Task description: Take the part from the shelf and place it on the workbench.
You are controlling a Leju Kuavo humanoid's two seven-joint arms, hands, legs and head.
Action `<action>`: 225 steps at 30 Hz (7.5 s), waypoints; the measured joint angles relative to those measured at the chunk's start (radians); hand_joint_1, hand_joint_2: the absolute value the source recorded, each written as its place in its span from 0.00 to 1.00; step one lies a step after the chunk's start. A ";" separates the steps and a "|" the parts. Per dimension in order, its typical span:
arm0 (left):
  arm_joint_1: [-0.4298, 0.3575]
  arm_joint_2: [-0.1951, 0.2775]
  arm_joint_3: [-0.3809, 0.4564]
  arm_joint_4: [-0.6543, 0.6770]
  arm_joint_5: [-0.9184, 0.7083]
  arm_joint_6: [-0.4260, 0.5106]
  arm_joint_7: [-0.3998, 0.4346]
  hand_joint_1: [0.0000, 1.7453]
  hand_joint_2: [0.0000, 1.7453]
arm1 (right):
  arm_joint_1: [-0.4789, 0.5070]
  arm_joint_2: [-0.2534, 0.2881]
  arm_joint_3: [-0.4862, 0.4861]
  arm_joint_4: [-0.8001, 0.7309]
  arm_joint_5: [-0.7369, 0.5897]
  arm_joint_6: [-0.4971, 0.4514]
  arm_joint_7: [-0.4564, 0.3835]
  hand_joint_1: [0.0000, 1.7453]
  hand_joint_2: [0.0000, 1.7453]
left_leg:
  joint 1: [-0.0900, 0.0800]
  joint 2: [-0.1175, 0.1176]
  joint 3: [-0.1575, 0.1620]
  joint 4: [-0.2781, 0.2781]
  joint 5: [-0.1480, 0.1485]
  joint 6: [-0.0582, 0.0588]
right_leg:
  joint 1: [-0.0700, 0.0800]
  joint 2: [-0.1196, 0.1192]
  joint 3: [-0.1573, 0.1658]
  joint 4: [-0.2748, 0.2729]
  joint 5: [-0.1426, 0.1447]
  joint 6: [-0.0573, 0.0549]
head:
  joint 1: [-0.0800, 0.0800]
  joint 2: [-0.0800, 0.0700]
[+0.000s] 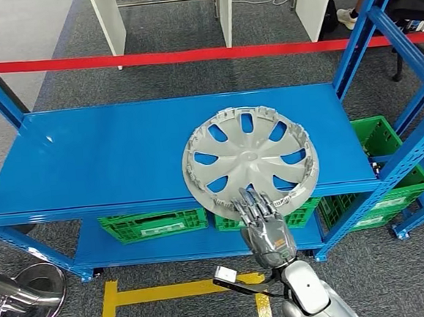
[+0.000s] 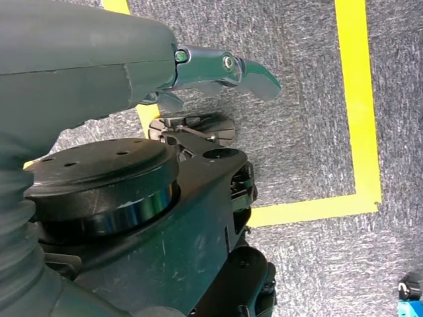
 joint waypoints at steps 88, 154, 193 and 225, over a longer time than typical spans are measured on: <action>0.002 0.013 -0.020 0.000 0.031 -0.016 0.028 0.00 1.00 | -0.216 -0.005 0.034 0.239 0.163 0.006 0.232 1.00 1.00 | 0.000 0.000 0.000 0.001 0.000 0.000 | 0.000 0.000 0.000 0.000 0.000 0.000 | 0.000 0.000; -0.005 0.013 -0.035 0.000 0.043 0.004 0.092 0.00 1.00 | -0.003 0.021 0.054 -0.748 0.195 0.001 -0.114 1.00 1.00 | 0.000 0.002 -0.002 0.001 0.000 0.000 | 0.000 0.002 -0.001 0.000 0.000 0.000 | 0.000 0.000; -0.034 0.066 -0.101 0.000 -0.020 0.050 0.190 0.00 1.00 | 0.055 0.044 -0.033 -0.800 0.195 0.001 -0.272 1.00 1.00 | 0.004 0.009 -0.017 0.008 0.020 0.027 | 0.003 -0.001 -0.086 0.187 -0.047 0.012 | 0.006 0.000; -0.072 0.093 -0.144 0.000 -0.033 0.091 0.287 0.00 1.00 | 0.120 0.108 -0.152 -0.850 0.195 0.001 -0.348 1.00 1.00 | 0.007 0.036 -0.112 0.031 0.076 0.012 | 0.019 -0.007 0.006 0.127 -0.045 -0.011 | 0.005 0.000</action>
